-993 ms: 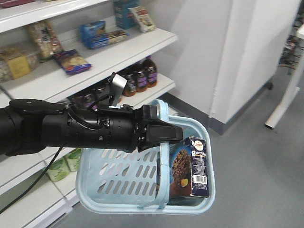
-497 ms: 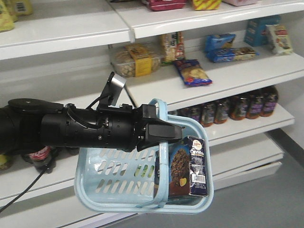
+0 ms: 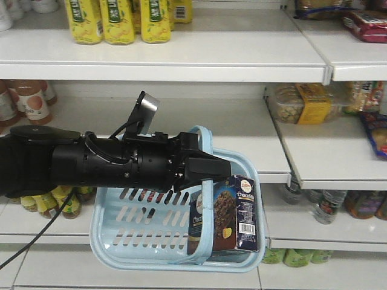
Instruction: Left arm holds basket, right arm returns cookies
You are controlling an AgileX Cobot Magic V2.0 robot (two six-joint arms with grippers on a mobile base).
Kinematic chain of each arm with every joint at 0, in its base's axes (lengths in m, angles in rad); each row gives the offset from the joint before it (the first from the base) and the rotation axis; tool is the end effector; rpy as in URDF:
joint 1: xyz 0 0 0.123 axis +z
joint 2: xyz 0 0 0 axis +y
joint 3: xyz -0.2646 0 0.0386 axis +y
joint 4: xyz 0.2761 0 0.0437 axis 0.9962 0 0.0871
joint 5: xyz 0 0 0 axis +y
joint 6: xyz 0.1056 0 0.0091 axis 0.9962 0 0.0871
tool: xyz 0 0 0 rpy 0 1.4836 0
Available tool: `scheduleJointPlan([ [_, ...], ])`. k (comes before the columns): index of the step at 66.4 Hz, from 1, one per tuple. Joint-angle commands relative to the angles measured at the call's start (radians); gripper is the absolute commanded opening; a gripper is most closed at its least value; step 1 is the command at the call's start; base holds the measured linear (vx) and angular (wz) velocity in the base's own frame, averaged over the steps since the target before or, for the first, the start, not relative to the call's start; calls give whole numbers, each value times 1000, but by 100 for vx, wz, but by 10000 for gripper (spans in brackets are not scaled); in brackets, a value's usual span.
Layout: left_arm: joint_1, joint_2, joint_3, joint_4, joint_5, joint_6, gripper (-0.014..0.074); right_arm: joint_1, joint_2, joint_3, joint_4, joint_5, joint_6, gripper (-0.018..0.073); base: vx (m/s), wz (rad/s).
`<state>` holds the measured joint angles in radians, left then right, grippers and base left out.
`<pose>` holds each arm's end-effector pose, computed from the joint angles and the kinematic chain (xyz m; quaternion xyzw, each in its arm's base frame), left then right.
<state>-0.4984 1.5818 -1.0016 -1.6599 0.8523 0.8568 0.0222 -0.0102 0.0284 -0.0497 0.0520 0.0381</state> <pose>0.2792 -0.2425 0.2456 0.0931 0.7859 -0.5834 0.1828 0.1178 0.0023 0.1992 -0.0109 0.7010 0.0029 0.7131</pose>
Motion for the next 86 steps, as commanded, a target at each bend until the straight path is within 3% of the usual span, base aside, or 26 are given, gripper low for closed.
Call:
scheduleJointPlan([
  [1,-3,-46,-37,-111,53,9,-6,-3,-11,3,-7,-71,-8,-3,19,51],
  [23,-3,-46,-37,-111,50,9,-6,-3,-11,3,-7,-71,-8,-3,17,21],
  [86,-3,-46,-37,-111,50,9,-6,-3,-11,3,-7,-71,-8,-3,7,-8],
])
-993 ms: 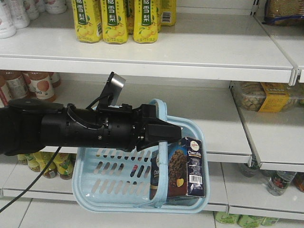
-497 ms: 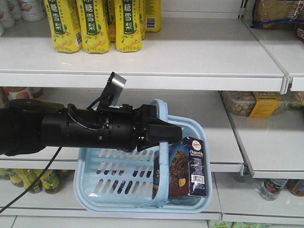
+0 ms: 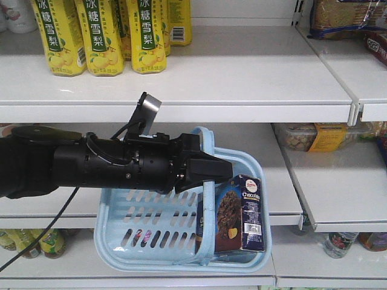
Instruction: Left arm holds basket, right arm returns cookies
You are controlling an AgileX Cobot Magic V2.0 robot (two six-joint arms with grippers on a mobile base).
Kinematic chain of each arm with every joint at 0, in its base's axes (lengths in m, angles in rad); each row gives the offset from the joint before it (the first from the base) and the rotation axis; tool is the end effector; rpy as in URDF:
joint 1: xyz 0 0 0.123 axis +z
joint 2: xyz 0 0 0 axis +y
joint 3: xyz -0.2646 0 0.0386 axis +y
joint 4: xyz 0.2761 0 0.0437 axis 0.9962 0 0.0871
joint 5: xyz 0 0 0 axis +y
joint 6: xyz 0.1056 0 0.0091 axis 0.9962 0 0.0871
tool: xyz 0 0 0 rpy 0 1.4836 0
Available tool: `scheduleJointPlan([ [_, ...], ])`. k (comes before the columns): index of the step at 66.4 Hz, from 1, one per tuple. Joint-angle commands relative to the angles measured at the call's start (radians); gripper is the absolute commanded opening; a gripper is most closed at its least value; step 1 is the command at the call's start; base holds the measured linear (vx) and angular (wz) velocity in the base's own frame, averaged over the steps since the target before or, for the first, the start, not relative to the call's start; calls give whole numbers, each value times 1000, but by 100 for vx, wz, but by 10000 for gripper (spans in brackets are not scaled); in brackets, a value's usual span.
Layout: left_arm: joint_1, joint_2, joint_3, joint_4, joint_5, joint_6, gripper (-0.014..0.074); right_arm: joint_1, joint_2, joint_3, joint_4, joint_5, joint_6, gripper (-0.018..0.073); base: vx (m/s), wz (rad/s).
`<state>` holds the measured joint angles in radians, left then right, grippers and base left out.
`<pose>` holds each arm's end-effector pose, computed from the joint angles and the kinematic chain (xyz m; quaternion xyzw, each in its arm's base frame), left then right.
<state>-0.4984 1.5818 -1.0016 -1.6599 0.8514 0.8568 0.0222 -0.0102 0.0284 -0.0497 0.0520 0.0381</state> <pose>0.2792 -0.2425 0.2456 0.0929 0.7860 -0.5831 0.1831 0.1178 0.0023 0.1992 -0.0109 0.7010 0.0029 0.7131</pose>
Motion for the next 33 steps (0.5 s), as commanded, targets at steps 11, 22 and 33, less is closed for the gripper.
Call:
scheduleJointPlan([
  [11,-3,-46,-37,-111,51,9,-6,-3,-11,3,-7,-71,-8,-3,4,-4],
  [22,-3,-46,-37,-111,51,9,-6,-3,-11,3,-7,-71,-8,-3,4,-1],
  [33,-3,-46,-37,-111,51,9,-6,-3,-11,3,-7,-71,-8,-3,4,0],
])
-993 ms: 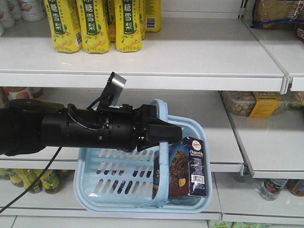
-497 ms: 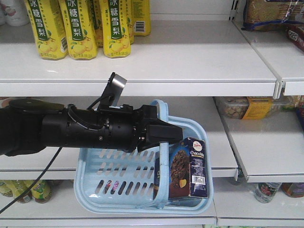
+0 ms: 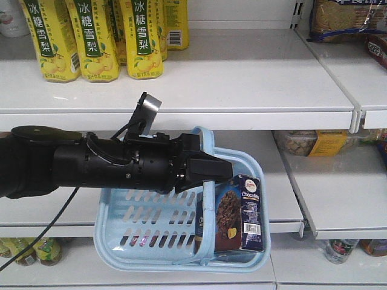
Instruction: Left arm holds basket, right arm returns cookies
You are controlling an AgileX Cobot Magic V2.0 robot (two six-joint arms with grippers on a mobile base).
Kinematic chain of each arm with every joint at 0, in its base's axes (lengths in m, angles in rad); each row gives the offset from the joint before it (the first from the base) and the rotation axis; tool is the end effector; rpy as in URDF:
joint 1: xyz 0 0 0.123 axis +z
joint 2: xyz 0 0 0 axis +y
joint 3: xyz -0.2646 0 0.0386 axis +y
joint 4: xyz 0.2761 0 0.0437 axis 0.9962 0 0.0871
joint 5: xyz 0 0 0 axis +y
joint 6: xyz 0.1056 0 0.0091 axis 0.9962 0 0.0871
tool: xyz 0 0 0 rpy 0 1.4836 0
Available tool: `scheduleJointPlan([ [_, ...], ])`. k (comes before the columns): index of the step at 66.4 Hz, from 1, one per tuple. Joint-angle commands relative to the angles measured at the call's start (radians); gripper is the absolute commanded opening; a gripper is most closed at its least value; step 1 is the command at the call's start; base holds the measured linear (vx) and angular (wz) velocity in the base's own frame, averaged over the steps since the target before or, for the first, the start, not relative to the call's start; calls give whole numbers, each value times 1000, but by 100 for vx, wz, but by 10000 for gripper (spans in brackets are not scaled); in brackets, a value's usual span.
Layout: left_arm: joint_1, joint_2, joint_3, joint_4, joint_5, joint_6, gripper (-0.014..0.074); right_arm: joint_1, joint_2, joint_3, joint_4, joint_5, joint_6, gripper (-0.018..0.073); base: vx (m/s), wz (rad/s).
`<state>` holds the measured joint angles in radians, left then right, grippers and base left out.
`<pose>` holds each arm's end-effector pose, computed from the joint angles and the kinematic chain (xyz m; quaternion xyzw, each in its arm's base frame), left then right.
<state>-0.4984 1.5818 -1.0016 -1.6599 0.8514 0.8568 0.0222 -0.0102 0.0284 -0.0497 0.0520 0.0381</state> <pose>0.2792 -0.2425 0.2456 0.0929 0.7860 -0.5831 0.1831 0.1178 0.0023 0.1992 -0.0109 0.7010 0.0029 0.7131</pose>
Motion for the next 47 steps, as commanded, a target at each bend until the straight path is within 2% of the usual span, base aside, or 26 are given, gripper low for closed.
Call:
scheduleJointPlan([
  [1,-3,-46,-37,-111,51,9,-6,-3,-11,3,-7,-71,-8,-3,3,1],
  [47,-3,-46,-37,-111,51,9,-6,-3,-11,3,-7,-71,-8,-3,2,0],
])
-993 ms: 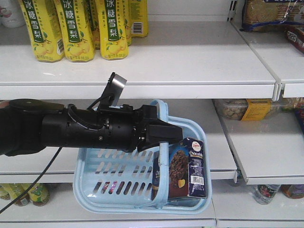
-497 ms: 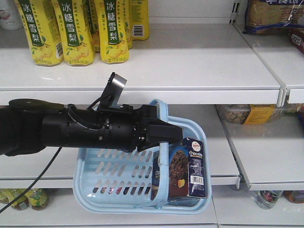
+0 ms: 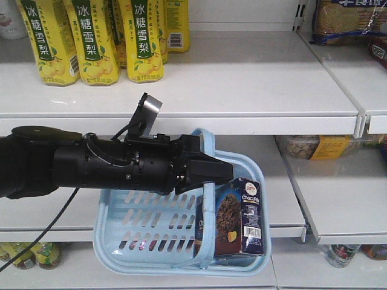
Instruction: Left arm holds basket, right arm returns cookies
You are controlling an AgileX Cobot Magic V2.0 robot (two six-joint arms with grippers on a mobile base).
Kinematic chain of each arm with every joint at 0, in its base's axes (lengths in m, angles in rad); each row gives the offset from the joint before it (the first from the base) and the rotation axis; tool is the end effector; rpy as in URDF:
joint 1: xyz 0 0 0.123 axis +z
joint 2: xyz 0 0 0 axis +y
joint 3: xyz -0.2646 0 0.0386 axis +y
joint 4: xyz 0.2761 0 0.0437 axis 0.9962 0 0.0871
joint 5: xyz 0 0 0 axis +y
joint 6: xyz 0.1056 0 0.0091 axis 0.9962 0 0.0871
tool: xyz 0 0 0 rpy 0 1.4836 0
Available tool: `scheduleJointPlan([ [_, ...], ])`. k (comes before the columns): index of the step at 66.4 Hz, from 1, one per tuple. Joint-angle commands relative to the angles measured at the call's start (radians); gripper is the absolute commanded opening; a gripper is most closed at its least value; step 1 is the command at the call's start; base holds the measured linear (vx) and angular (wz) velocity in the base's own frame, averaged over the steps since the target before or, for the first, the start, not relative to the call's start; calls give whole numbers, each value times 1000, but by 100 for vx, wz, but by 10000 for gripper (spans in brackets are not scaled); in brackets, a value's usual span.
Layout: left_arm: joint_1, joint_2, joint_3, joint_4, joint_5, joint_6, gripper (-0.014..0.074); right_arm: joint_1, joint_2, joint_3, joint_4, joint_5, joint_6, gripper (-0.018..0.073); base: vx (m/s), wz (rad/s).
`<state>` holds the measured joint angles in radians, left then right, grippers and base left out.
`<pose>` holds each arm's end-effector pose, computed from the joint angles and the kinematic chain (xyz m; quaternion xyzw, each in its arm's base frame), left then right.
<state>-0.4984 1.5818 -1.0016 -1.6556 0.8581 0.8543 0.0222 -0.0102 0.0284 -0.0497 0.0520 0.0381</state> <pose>0.2785 -0.2426 0.2456 0.0953 0.7858 -0.5839 0.1804 0.1178 0.0023 0.1992 -0.0109 0.7010 0.0029 0.7131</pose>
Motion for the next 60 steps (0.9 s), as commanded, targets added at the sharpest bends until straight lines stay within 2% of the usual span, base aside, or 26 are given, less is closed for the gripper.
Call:
scheduleJointPlan([
  [1,-3,-46,-37,-115,44,11,-6,-3,-11,3,-7,-71,-8,-3,0,0],
  [33,-3,-46,-37,-115,44,11,-6,-3,-11,3,-7,-72,-8,-3,0,0],
  [47,-3,-46,-37,-115,44,11,-6,-3,-11,-3,-2,-137,-5,-3,0,0],
  [60,-3,-46,-37,-115,44,11,-6,-3,36,-87,4,-146,-5,-3,0,0],
])
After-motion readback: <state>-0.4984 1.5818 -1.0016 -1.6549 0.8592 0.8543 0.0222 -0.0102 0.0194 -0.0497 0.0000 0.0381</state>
